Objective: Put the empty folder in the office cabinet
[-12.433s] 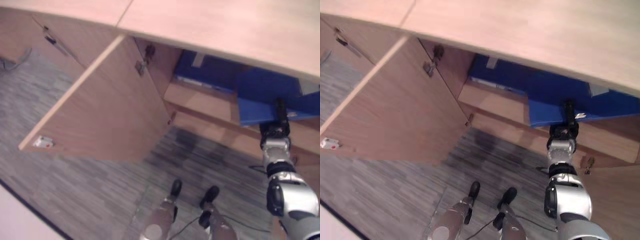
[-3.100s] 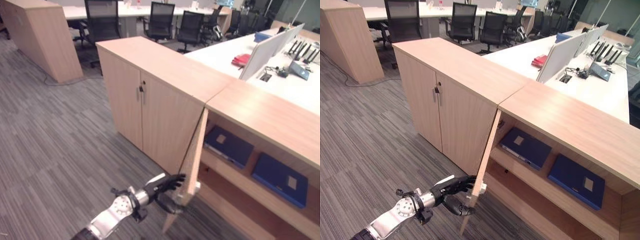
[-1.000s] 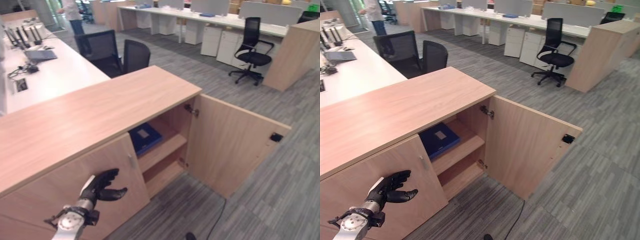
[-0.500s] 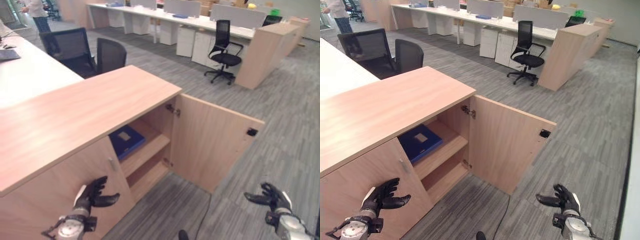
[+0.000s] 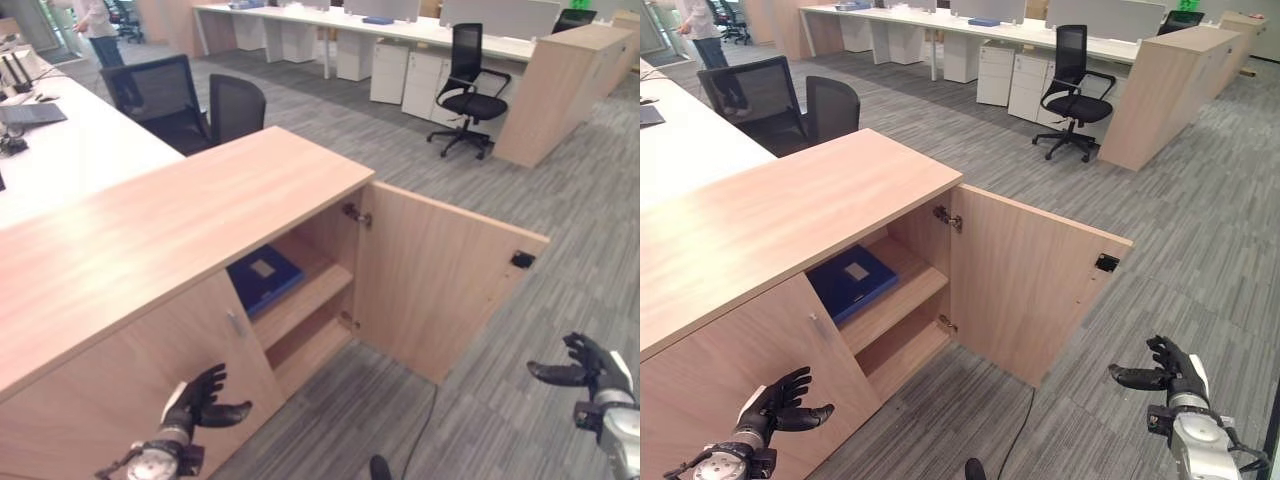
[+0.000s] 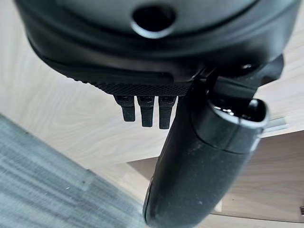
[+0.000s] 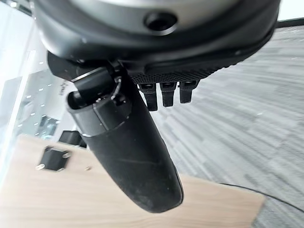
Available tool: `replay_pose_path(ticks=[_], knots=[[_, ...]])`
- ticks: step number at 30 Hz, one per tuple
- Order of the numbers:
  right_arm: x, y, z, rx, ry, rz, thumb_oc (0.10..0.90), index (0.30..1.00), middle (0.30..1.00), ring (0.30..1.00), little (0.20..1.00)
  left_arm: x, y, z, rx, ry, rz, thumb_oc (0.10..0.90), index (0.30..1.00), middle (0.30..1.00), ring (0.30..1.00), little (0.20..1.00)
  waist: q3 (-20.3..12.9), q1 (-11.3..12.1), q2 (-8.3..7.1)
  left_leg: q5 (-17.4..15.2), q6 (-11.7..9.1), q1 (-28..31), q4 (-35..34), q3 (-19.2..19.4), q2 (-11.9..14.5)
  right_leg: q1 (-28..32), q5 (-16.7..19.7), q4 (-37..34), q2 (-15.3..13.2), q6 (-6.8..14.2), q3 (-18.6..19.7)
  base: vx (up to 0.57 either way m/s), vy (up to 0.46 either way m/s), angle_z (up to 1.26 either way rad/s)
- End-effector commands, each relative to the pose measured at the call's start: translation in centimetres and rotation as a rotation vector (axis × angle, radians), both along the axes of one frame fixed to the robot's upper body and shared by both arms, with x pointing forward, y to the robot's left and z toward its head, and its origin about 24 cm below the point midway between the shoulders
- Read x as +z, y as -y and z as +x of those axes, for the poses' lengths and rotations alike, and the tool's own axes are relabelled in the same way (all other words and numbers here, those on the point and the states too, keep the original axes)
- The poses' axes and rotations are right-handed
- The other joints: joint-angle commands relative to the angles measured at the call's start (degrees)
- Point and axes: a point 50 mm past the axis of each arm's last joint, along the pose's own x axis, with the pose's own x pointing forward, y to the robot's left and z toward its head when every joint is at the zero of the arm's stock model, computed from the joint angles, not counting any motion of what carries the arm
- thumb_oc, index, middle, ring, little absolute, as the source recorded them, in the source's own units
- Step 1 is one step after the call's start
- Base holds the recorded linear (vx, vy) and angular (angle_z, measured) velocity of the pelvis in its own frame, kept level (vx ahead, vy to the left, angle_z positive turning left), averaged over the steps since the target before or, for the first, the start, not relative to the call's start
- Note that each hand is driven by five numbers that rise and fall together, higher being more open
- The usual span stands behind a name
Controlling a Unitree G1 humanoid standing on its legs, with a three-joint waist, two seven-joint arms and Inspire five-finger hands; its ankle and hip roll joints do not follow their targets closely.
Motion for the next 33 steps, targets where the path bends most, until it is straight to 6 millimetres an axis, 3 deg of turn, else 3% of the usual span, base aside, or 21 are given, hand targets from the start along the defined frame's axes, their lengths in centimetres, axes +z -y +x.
replay_pose_path(ticks=[1, 11, 22, 27, 33], knots=[[7.9, 2.1, 4.2, 0.012, 0.278, -0.149, 0.800, 0.900, 0.900, 0.900, 0.900, 3.8, -1.2, 3.4, -0.037, 0.221, 0.047, 0.800, 0.900, 0.900, 0.900, 0.900, -1.56, 0.74, -2.22, -3.84, 0.29, -1.07, 0.14, -2.55, -0.20, 2.97, -5.98, 0.90, -2.63, 4.91, -3.26, 0.02, -0.029, 0.11], [10.1, 4.7, 4.2, -0.054, 0.255, -0.199, 0.800, 0.900, 0.900, 0.900, 0.900, 4.0, -1.3, 3.4, -0.051, 0.216, 0.040, 0.800, 0.900, 0.900, 0.900, 0.900, -1.37, 1.63, -1.78, -3.58, -0.25, -1.30, 0.10, -4.09, -0.09, 3.91, -6.77, 0.68, -2.82, 4.60, -4.81, 0.01, -0.028, 0.14], [12.5, 4.2, 6.7, -0.004, 0.276, -0.208, 0.800, 0.900, 0.900, 0.900, 0.900, 4.0, -0.8, 3.4, -0.093, 0.208, 0.016, 0.800, 0.900, 0.900, 0.900, 0.900, -0.72, 2.72, -0.99, -2.75, -1.11, -1.88, -0.03, -5.29, 0.44, 4.54, -7.59, 0.45, -2.76, 4.13, -5.97, 0.00, -0.036, 0.04], [13.5, 4.9, 6.8, -0.030, 0.295, -0.208, 0.800, 0.900, 0.900, 0.900, 0.900, 4.1, -0.8, 3.3, -0.101, 0.204, 0.012, 0.800, 0.900, 0.900, 0.900, 0.900, -0.35, 3.09, -0.56, -2.36, -1.41, -2.27, -0.03, -6.19, 0.52, 4.87, -8.14, 0.45, -2.83, 3.93, -6.71, -0.01, -0.036, 0.13], [17.4, 7.7, 5.7, -0.147, 0.336, -0.241, 0.800, 0.900, 0.900, 0.900, 0.900, 4.4, -1.3, 3.4, -0.110, 0.198, 0.028, 0.800, 0.900, 0.900, 0.900, 0.900, 0.81, 3.69, 0.80, -1.33, -2.20, -3.54, -0.01, -8.18, 0.33, 5.02, -8.67, 0.45, -3.44, 3.54, -8.51, -0.03, -0.056, 0.25]])
